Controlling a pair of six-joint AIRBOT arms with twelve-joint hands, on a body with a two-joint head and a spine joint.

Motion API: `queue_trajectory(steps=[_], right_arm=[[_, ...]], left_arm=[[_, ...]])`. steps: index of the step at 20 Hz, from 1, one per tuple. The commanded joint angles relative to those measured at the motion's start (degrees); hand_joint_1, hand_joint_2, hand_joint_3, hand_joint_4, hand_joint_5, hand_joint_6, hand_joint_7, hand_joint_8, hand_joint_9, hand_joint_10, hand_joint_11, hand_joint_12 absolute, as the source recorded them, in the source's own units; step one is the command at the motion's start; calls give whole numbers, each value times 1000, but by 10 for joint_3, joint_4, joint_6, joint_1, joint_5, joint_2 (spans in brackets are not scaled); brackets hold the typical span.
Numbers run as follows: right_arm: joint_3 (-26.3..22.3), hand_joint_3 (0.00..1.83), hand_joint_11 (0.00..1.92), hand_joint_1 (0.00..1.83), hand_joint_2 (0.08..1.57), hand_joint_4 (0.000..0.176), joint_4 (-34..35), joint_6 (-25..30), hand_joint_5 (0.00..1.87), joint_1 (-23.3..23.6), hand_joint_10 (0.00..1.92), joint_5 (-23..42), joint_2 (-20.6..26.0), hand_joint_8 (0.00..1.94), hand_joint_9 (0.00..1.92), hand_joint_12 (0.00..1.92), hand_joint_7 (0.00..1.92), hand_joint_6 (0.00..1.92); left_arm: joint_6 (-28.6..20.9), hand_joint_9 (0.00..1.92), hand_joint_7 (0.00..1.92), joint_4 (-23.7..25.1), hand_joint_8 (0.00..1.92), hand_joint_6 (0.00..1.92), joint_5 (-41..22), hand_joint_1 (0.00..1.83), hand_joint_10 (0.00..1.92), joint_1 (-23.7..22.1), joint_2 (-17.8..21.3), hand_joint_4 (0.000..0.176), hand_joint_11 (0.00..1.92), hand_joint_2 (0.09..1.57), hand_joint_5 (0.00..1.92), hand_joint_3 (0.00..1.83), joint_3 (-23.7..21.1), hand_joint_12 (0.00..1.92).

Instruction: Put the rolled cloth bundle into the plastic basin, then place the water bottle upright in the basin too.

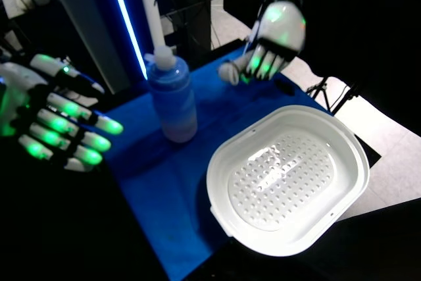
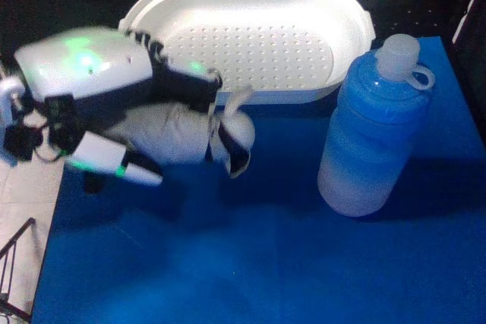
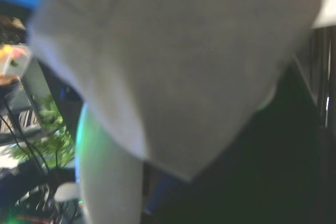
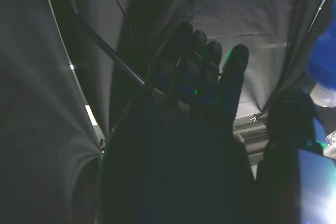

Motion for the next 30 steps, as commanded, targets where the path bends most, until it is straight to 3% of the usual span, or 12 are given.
queue_trajectory(steps=[1,4,7,10,12,17,23,24,25,27,29,30], right_arm=[[4,0,0,365,1506,0,-2,6,460,2,6,69,0,0,329,956,305,0],[6,0,0,374,1494,0,-2,6,468,2,4,69,-3,2,337,996,312,3],[6,0,0,389,1491,0,-2,6,476,2,3,69,-4,2,340,1020,317,3],[8,0,0,400,1483,0,-2,6,481,2,3,69,-6,3,345,1024,324,3],[12,0,0,389,1480,0,-2,6,478,2,0,69,-9,0,338,1015,316,1],[22,0,0,349,1475,0,-3,9,475,2,1,66,-18,0,317,958,310,0],[37,0,0,402,1464,0,-3,32,482,2,1,65,-31,0,319,1001,306,0],[38,1,0,409,1465,0,-5,34,475,2,0,65,-31,0,302,955,294,0],[39,1,0,411,1465,6,-5,35,471,3,0,65,-31,0,299,948,290,0],[41,0,0,431,1467,11,-6,38,474,3,3,66,-31,1,297,923,297,0],[42,0,0,459,1469,0,-6,39,473,3,3,66,-31,4,302,979,292,0],[42,0,0,463,1468,0,-6,39,483,3,2,66,-32,8,301,973,305,4]], left_arm=[[11,1260,1010,-35,1921,1921,-70,1655,1921,-17,-2,176,1397,1133,765,7,4,1921],[65,1157,903,-79,1921,1921,-70,1767,1921,-48,-13,176,1287,1105,620,0,19,1921],[72,1043,798,-110,1921,1921,-55,1691,1921,-91,-51,176,1210,1126,505,4,70,1921],[85,1134,894,-113,1921,1921,-22,1703,1921,-125,-81,176,1284,1128,658,3,104,1921],[118,1234,1000,-142,1921,1921,9,1715,1921,-145,-120,176,1368,1122,796,0,141,1921],[123,1239,1001,-194,1921,1921,69,1735,1921,-162,-216,176,1419,1165,799,18,250,1921],[123,1203,950,-197,1921,1921,172,1737,1921,-177,-328,176,1387,1116,758,0,399,1921],[123,1141,958,-200,1921,1921,185,1721,1921,-177,-338,176,1178,1131,758,4,415,1921],[123,1111,956,-210,1921,1921,193,1716,1921,-173,-346,176,1106,1143,750,7,426,1921],[123,1181,974,-224,1921,1921,203,1653,1921,-165,-354,176,1356,1156,790,7,439,1921],[123,1177,947,-224,1921,1921,210,1596,1921,-160,-357,176,1358,1165,760,7,445,1921],[123,1132,925,-224,1921,1921,211,1462,1921,-157,-358,176,1316,1177,729,6,446,1921]])
